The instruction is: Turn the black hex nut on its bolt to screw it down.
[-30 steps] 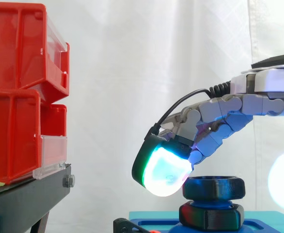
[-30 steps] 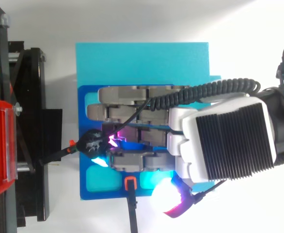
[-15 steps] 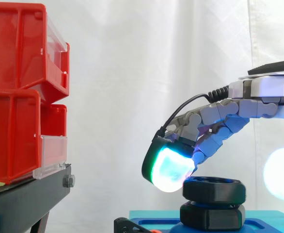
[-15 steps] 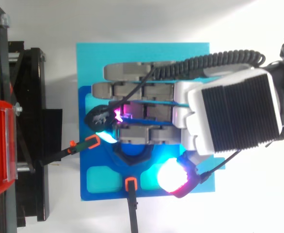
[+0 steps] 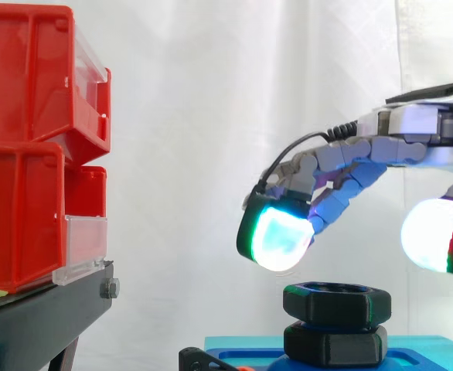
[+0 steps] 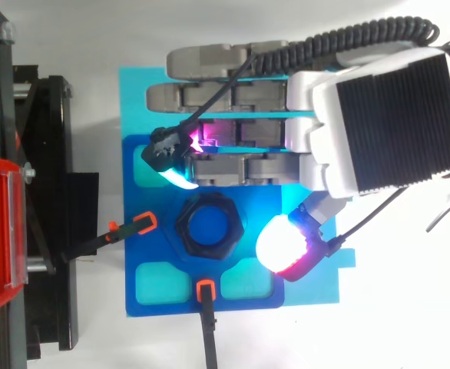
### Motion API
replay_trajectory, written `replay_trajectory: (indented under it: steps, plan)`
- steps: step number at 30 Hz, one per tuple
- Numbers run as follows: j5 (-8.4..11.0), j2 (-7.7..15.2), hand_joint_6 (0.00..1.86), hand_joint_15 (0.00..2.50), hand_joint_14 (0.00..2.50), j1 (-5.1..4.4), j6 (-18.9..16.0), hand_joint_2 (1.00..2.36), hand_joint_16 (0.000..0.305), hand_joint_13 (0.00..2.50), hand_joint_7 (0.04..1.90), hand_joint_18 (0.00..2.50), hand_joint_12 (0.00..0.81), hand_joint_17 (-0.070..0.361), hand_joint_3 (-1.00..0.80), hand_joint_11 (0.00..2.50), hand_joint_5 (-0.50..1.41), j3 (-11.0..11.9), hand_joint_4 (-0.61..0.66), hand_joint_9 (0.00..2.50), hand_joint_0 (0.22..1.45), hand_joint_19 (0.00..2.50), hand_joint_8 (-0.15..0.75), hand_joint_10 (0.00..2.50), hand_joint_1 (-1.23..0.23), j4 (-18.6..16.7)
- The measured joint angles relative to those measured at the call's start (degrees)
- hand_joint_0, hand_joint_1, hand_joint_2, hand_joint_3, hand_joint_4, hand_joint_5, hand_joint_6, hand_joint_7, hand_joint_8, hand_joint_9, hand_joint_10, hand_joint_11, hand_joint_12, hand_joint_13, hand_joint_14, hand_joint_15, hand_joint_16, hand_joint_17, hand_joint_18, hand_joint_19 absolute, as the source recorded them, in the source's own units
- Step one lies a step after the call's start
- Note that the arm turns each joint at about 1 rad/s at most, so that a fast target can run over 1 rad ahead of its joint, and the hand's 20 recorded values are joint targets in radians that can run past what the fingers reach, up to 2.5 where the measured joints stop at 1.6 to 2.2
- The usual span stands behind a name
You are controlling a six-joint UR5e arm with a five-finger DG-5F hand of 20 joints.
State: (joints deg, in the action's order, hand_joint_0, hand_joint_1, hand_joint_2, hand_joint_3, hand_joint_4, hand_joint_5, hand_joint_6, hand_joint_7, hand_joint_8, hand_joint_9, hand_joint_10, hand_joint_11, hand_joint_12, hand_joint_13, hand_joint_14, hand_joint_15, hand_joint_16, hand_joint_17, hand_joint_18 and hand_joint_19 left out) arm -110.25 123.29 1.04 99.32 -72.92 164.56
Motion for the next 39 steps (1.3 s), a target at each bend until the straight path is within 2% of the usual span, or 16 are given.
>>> replay_trajectory:
  steps: [3,8,13,25,31,39]
  plan:
    - [0.00,0.0,0.60,0.00,0.00,-0.01,-0.1,1.00,0.048,0.42,1.29,0.23,0.355,0.109,-0.50,0.02,-0.05,1.0,0.28,0.64,0.48,0.16,0.272,0.00,-0.24,0.4]
    - [0.97,0.2,0.57,0.00,0.00,-0.68,-0.2,1.00,0.048,0.42,1.32,0.23,0.355,0.109,-0.50,0.03,-0.05,1.6,0.28,0.65,0.48,0.15,0.274,0.00,-0.24,-0.1]
    - [2.88,0.9,0.56,0.00,0.00,-1.74,-0.3,1.00,0.049,0.43,1.32,0.24,0.355,0.109,-0.50,0.03,-0.05,1.6,0.27,0.65,0.48,0.16,0.272,0.00,-0.24,-0.9]
    - [5.26,2.2,0.60,0.00,0.00,-4.87,-0.3,1.00,0.048,0.43,1.31,0.25,0.353,0.108,-0.50,0.04,-0.05,1.7,0.26,0.68,0.48,0.16,0.276,0.00,-0.24,-0.9]
    - [6.39,2.2,0.60,0.00,0.00,-6.05,-0.3,1.00,0.048,0.45,1.30,0.26,0.352,0.108,-0.50,0.05,-0.05,1.6,0.26,0.69,0.48,0.17,0.276,0.00,-0.24,-0.7]
    - [7.60,2.2,0.61,0.00,0.00,-6.98,-0.3,1.00,0.048,0.45,1.29,0.27,0.352,0.108,-0.50,0.05,-0.05,1.6,0.26,0.70,0.48,0.17,0.276,0.00,-0.24,-0.9]
